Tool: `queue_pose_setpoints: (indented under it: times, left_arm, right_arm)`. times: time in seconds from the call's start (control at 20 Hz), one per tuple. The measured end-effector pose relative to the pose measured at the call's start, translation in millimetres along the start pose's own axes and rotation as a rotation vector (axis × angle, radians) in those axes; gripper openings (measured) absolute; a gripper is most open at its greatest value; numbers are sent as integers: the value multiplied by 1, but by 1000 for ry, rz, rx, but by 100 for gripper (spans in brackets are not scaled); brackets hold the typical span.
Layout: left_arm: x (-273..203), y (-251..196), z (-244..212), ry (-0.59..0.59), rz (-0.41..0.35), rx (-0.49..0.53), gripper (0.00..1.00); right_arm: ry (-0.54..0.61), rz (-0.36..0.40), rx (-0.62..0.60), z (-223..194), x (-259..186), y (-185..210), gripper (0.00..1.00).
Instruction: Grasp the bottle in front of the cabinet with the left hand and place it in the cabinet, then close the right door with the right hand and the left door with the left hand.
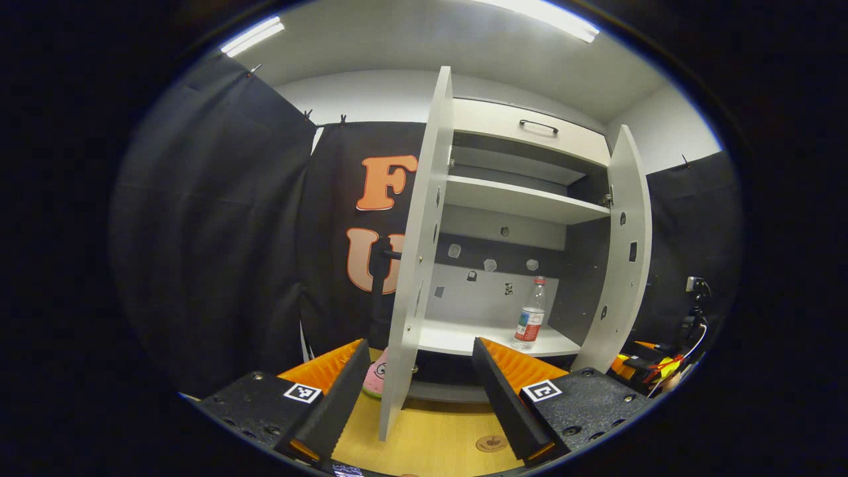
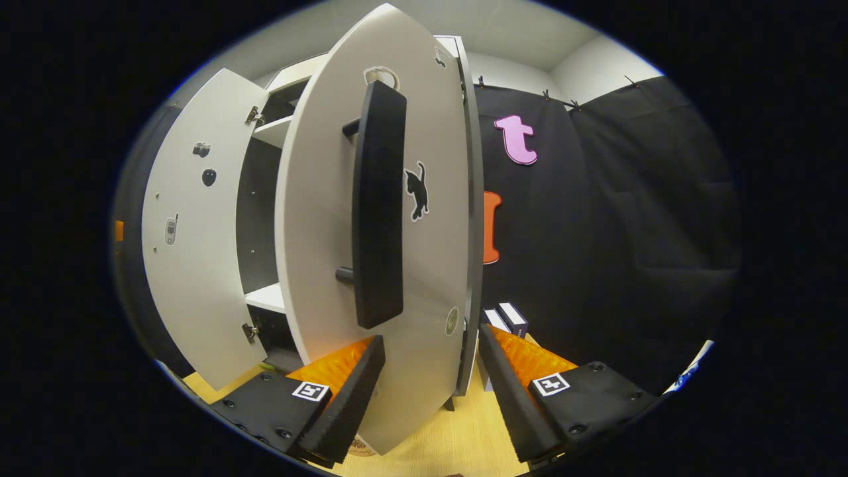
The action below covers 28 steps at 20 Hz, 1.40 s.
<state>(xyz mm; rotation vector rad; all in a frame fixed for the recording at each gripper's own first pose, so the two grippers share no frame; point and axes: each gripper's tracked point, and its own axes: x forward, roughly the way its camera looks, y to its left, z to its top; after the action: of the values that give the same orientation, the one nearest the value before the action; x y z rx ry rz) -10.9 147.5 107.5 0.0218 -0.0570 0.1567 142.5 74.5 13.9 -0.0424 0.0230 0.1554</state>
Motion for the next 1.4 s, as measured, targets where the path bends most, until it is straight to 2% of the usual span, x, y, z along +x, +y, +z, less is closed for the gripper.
queue_pose_setpoints:
  times: [0.25,0.45,0.65,0.75,1.05,1.4]
  left_arm:
    - [4,8,-6,7,24,5,95]
    - [6,12,-14,14,47,2,95]
    - [-3,28,-20,17,77,-5,95]
    - [-11,44,-20,18,102,2,95]
    - [10,69,-37,40,141,24,95]
    - [48,91,-86,115,141,-44,95]
  right_arm:
    - [4,23,-33,-5,20,13,95]
    - [39,94,28,-11,46,42,95]
    - [76,122,38,-16,68,58,96]
    - [54,108,30,-12,69,57,95]
    - [50,87,15,-11,72,59,95]
    - [48,78,2,-10,74,61,95]
